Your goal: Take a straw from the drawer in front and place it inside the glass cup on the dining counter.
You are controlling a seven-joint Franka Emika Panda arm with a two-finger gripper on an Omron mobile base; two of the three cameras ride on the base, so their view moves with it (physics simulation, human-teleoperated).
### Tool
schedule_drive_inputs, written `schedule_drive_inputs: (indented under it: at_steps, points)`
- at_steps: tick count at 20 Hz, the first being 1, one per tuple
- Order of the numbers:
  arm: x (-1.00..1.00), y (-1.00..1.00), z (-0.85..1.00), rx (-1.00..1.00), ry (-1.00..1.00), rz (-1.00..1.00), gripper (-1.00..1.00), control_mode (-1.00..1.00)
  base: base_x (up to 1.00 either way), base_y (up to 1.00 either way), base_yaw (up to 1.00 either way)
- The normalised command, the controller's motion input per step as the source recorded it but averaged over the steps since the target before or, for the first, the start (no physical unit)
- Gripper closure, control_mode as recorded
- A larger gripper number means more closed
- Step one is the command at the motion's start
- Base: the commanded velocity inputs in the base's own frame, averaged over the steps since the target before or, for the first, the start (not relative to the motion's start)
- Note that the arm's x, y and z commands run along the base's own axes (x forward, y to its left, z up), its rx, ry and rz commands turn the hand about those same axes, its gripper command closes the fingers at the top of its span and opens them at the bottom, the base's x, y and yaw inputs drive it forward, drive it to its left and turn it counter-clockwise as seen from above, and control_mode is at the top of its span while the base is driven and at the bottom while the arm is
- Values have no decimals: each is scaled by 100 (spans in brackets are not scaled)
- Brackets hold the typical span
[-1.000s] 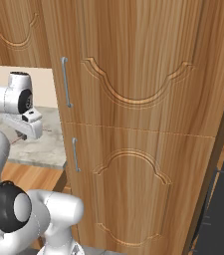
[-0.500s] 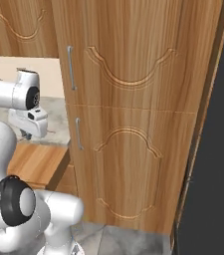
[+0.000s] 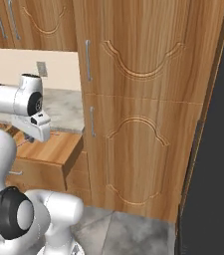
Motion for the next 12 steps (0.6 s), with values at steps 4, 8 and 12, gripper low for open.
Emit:
schedule_drive_inputs:
  at_steps: [4, 8, 12]
  points:
    - [0, 0, 0, 0, 0, 0, 100, 100, 1, 1, 54]
    - [0, 0, 0, 0, 0, 0, 100, 100, 0, 4, 59]
    - [0, 0, 0, 0, 0, 0, 100, 100, 0, 1, 64]
